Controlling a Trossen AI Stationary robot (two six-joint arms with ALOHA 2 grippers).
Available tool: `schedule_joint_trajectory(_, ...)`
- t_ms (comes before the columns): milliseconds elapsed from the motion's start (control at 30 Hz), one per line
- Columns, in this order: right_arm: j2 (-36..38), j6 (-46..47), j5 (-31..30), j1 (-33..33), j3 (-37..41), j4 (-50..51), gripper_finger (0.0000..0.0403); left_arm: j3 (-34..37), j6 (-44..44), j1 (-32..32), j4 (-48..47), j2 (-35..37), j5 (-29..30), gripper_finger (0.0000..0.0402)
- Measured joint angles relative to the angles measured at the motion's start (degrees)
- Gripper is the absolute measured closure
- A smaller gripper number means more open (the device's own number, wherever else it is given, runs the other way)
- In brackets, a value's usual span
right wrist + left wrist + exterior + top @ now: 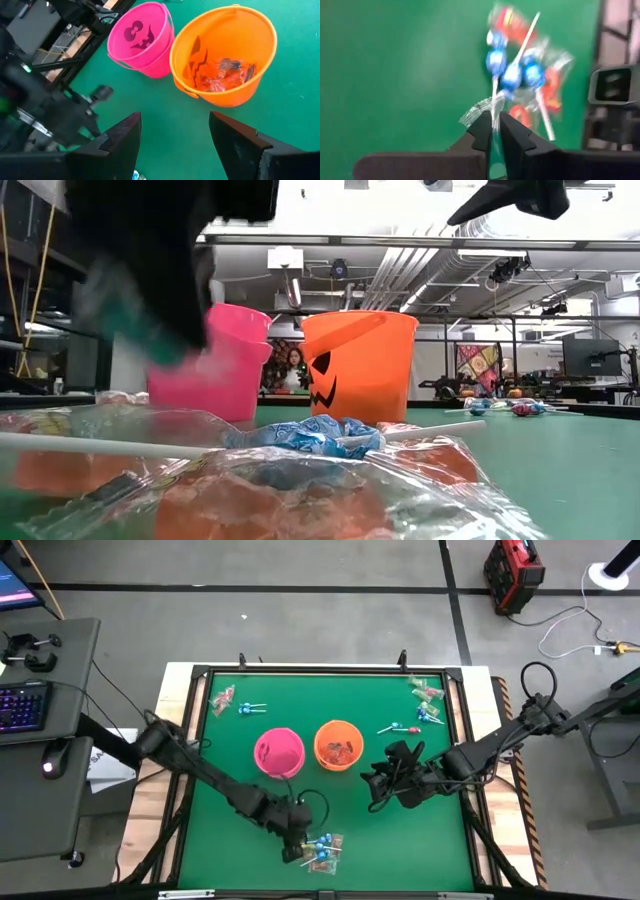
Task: Sort candy by brand, put in halloween buckets
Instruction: Put the blue gummy into the orange bucket, then put the green gummy into the orange bucket
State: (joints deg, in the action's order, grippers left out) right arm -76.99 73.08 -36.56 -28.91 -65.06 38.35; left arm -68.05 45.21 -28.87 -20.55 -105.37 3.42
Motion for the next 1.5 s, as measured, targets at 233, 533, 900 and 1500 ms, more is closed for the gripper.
schedule_joint_trajectory(233,0.2,-0.1,-2.2,0.0,-0.7,-1.1,0.0176,-1.1,-11.2,7.2,2.5,12.8,3.1,0.0399)
schedule_joint_trajectory(533,0.6,-4.1,-14.1,0.7,-5.7,-3.3,0.0176,-2.5,-26.7,24.5,6.6,14.3,1.4,0.0401)
schedule_joint_trajectory(900,0.6,-0.2,-15.2,6.3,-7.6,-3.5,0.0176,-2.4,-31.2,33.6,8.2,4.6,-4.5,0.0313)
schedule_joint_trajectory(1500,2.5,-8.5,17.8,46.1,5.3,18.5,0.0176,-2.2,-28.8,56.4,3.5,25.4,-15.7,0.0181)
